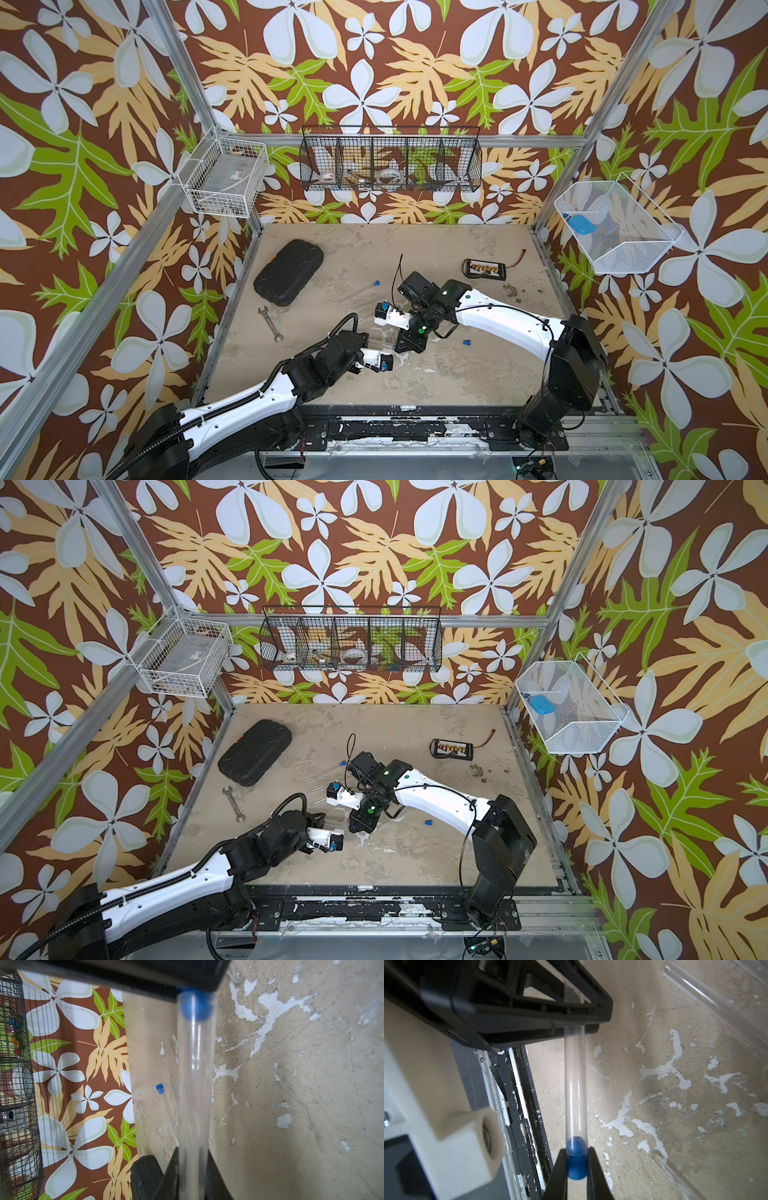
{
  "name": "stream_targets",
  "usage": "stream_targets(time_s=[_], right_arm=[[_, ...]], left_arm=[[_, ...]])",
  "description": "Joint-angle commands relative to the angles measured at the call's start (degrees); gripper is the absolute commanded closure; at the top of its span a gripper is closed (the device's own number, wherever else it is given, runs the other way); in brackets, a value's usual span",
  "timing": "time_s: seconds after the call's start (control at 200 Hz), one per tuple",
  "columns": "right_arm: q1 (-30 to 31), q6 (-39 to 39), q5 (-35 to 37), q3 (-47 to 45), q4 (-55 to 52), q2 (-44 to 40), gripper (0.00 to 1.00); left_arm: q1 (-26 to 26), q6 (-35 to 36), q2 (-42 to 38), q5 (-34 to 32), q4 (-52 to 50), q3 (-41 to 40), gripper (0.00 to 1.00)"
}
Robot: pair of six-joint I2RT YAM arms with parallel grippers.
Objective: Insert stoppers into test tubes
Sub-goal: Insert the stopper into the test tube.
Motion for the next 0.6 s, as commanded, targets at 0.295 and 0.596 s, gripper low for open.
stream_targets(time_s=[0.295,0.596], right_arm=[[-1.24,3.82,-8.63,-2.08,31.16,-1.32,0.80],[-3.13,5.33,-7.43,-4.73,32.04,-4.34,0.66]], left_arm=[[-1.42,5.55,-1.68,21.08,12.81,-1.43,1.00],[-1.46,5.07,-0.46,17.00,12.96,-1.41,1.00]])
